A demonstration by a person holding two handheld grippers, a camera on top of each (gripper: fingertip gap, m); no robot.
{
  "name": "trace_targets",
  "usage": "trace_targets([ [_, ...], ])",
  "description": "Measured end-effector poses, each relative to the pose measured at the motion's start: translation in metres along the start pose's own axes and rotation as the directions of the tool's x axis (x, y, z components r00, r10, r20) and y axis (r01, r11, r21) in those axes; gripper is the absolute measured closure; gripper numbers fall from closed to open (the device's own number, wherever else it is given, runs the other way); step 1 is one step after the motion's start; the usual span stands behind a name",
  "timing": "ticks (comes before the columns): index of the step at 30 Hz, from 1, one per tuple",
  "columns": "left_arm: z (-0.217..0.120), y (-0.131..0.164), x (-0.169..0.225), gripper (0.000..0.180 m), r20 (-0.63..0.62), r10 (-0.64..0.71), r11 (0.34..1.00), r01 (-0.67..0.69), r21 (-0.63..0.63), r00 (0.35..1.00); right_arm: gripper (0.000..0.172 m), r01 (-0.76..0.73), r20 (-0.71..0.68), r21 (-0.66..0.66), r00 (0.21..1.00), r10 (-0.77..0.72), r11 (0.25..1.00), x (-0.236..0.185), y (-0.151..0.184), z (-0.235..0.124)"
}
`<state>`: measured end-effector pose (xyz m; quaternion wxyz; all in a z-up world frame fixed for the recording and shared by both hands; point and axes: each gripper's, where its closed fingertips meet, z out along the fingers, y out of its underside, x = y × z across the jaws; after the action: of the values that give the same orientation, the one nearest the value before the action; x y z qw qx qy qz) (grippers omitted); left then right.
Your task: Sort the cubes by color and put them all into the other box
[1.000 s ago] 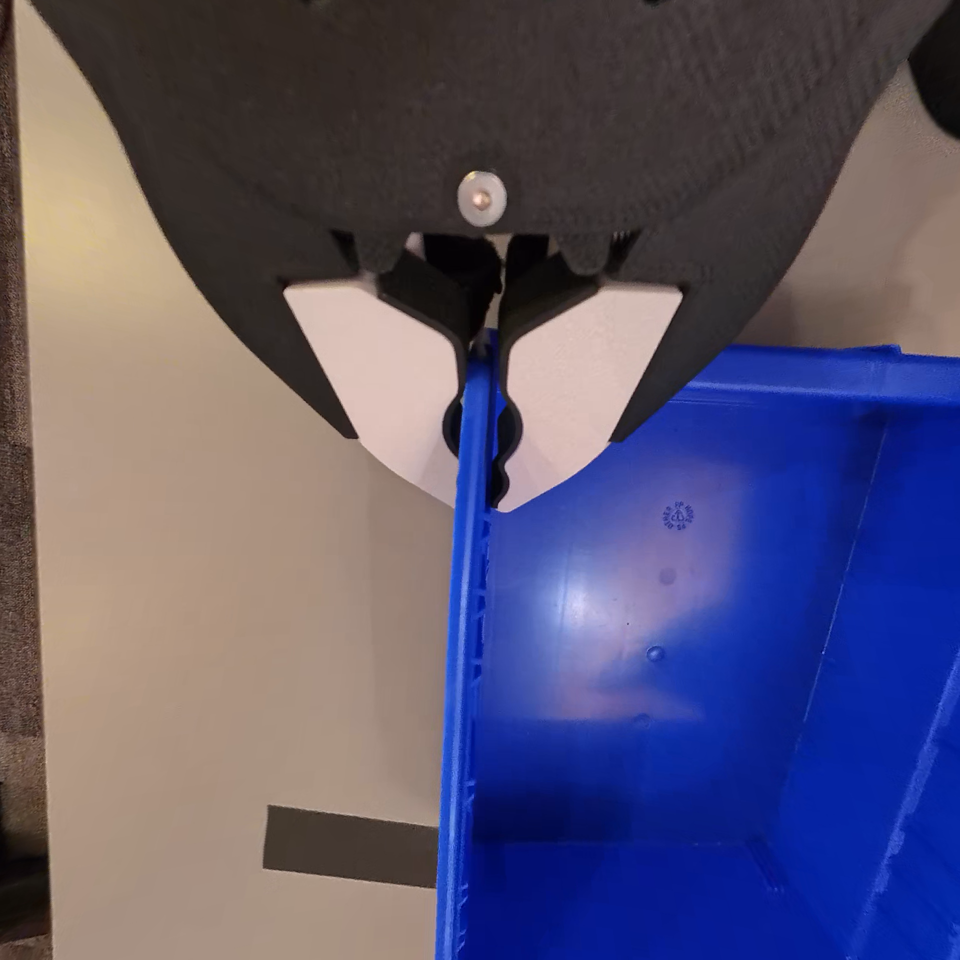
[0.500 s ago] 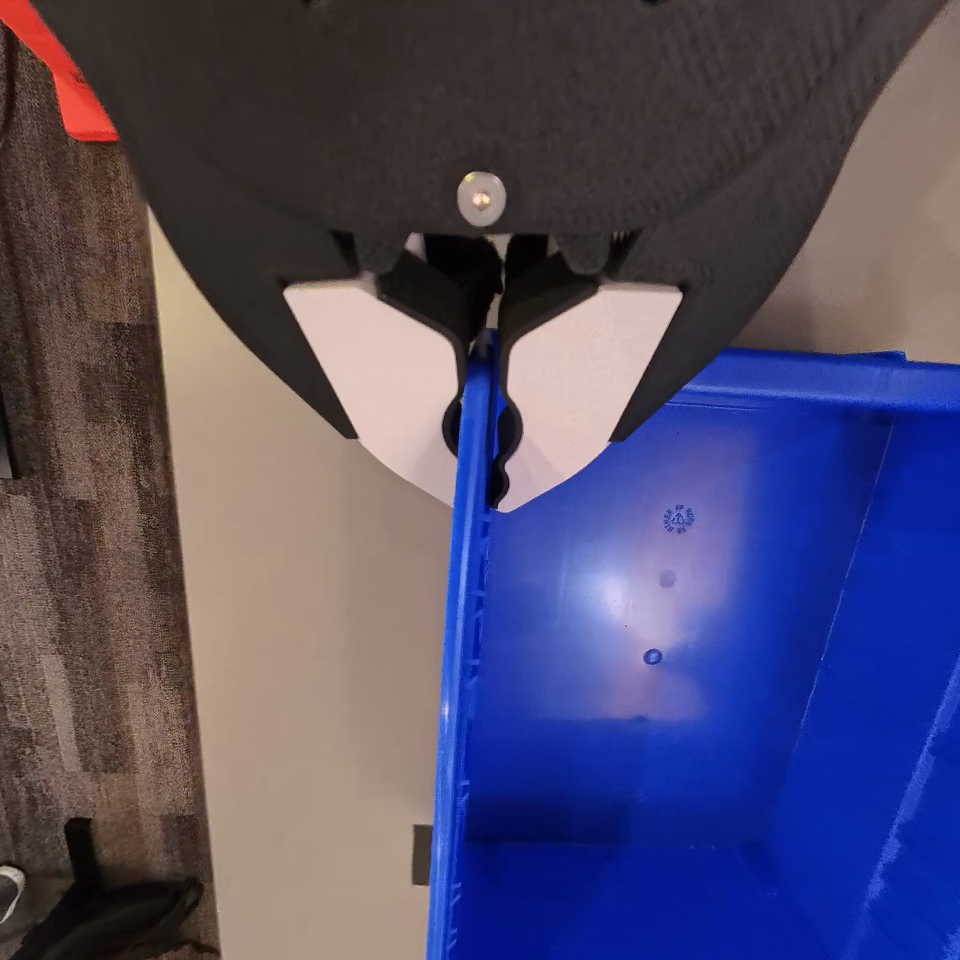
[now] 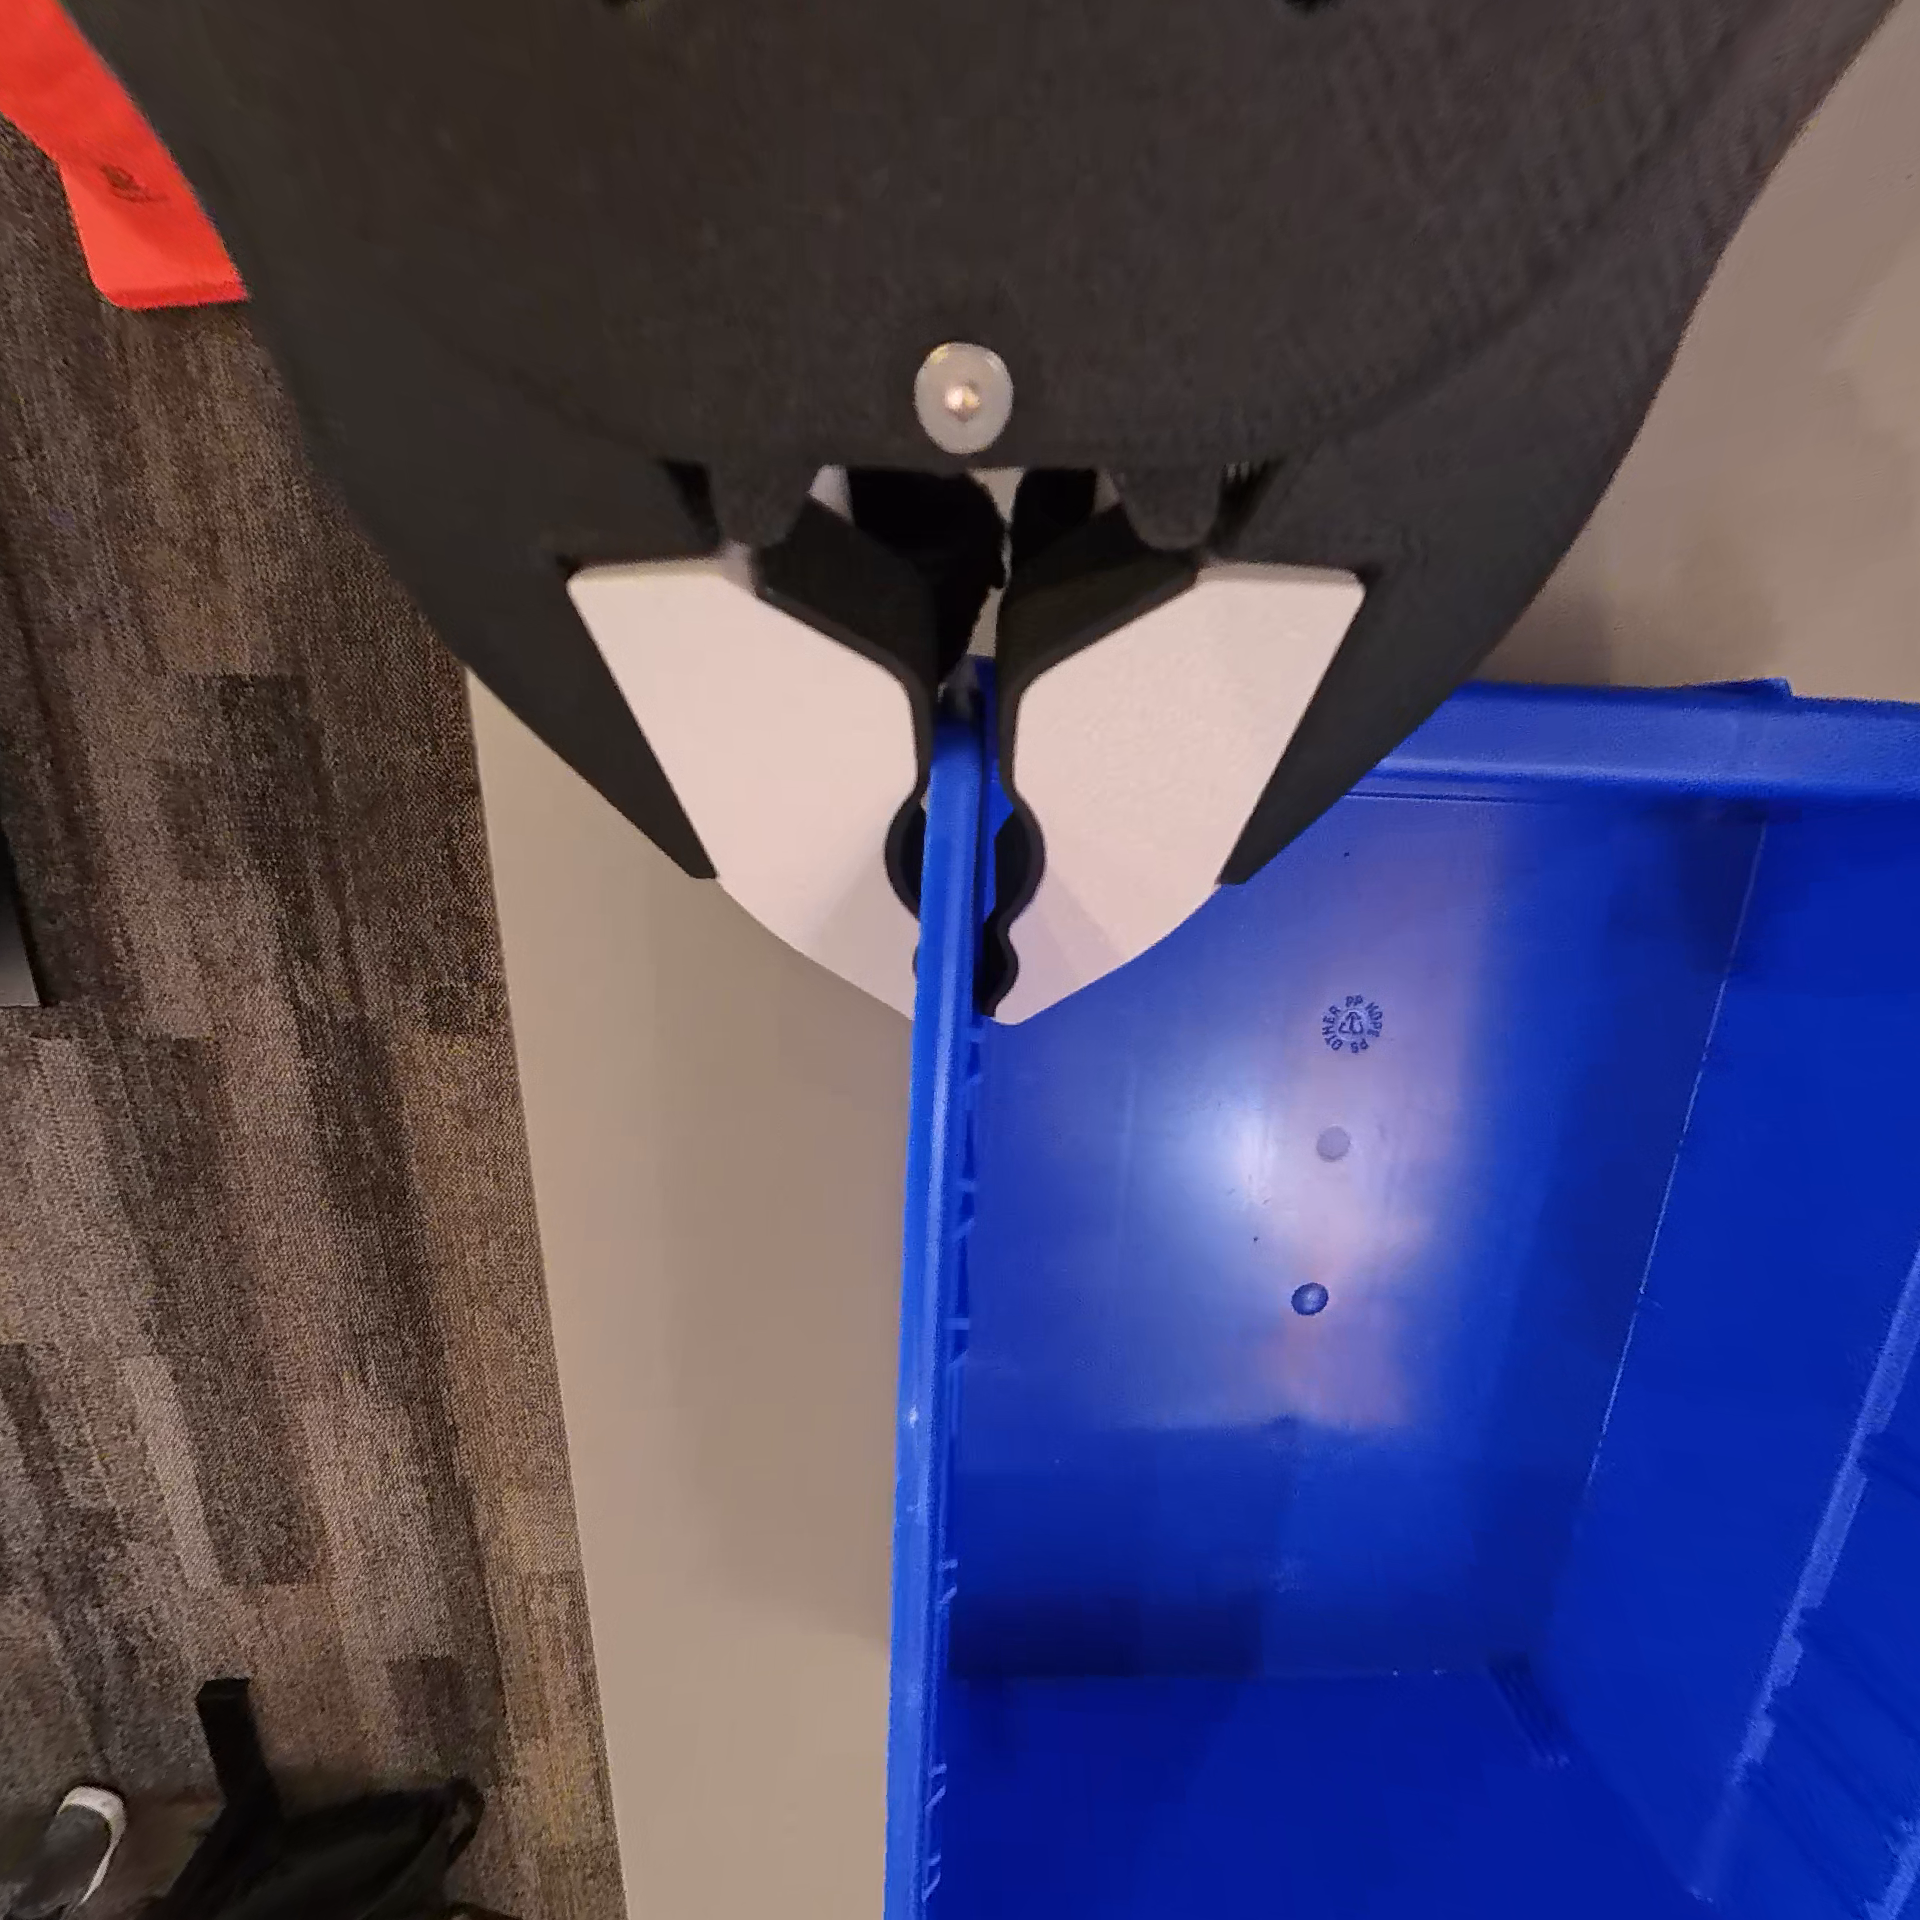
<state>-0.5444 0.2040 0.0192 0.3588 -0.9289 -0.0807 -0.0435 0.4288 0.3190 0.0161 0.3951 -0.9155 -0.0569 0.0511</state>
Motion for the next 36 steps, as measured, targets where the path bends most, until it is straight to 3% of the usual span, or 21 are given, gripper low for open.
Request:
trace_targets([
  [12, 0.004, -0.007, -0.004, 0.173, -0.033, -0.015, 1.0, 0.016, 0.024, 0.999, 0.165, -0.013, 0.002, 0.006, 1.0, 0.013, 1.0, 0.002, -0.008, 0.008],
  [15, -0.002, -0.01, -0.007, 0.161, -0.021, -0.045, 0.996, 0.046, 0.072, 0.999, 0.148, -0.043, -0.006, 0.043, 0.999, 0.043, 0.998, 0.002, -0.012, 0.003],
  [18, -0.019, -0.016, -0.009, 0.145, -0.008, -0.065, 0.989, 0.065, 0.134, 0.998, 0.14, -0.036, -0.047, 0.065, 0.998, 0.039, 0.997, 0.005, -0.016, -0.006],
  [21, -0.043, -0.028, 0.0, 0.142, 0.024, -0.015, 0.981, 0.01, 0.195, 1.0, 0.138, -0.006, -0.088, 0.08, 0.996, 0.013, 0.997, 0.004, -0.018, -0.016],
  [25, -0.053, -0.032, 0.037, 0.144, 0.023, 0.155, 0.978, -0.157, 0.136, 0.988, 0.139, 0.038, -0.127, 0.103, 0.992, -0.025, 0.994, -0.004, -0.023, -0.028],
  [29, -0.037, -0.017, 0.068, 0.143, -0.031, 0.312, 0.95, -0.312, -0.012, 0.95, 0.142, 0.088, -0.205, 0.138, 0.977, -0.059, 0.987, -0.002, -0.027, -0.04],
  [36, 0.004, 0.014, 0.058, 0.136, -0.035, 0.383, 0.893, -0.38, -0.242, 0.923, 0.144, 0.112, -0.237, 0.192, 0.969, -0.065, 0.975, -0.005, -0.035, -0.065],
])
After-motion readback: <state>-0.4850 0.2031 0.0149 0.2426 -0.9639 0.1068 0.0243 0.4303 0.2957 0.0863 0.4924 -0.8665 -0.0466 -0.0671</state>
